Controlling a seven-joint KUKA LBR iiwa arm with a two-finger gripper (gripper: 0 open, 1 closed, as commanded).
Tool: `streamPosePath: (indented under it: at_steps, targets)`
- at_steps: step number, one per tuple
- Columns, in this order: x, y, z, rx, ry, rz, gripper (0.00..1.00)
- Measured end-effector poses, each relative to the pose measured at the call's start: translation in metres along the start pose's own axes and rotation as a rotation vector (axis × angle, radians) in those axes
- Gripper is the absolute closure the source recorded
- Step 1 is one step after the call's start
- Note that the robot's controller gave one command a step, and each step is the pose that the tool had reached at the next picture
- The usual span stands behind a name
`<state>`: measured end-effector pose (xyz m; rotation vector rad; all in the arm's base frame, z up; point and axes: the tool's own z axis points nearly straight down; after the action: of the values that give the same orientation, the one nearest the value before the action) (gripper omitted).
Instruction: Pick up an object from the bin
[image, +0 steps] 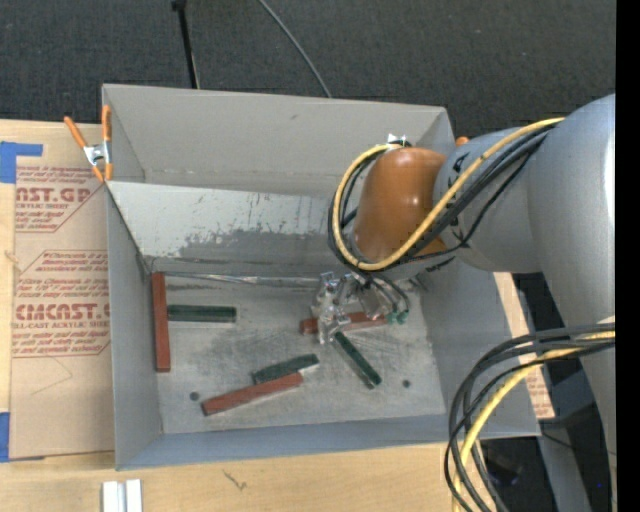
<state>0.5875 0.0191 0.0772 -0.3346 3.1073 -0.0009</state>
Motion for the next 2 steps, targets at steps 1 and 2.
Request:
streamPosePath:
  at_steps: [1,2]
  targets:
    - [0.0,0.0,0.0,0.0,0.0,0.0,1.0]
    - [0.001,0.0003,-0.0026,0.0,0.003,0.0,1.0]
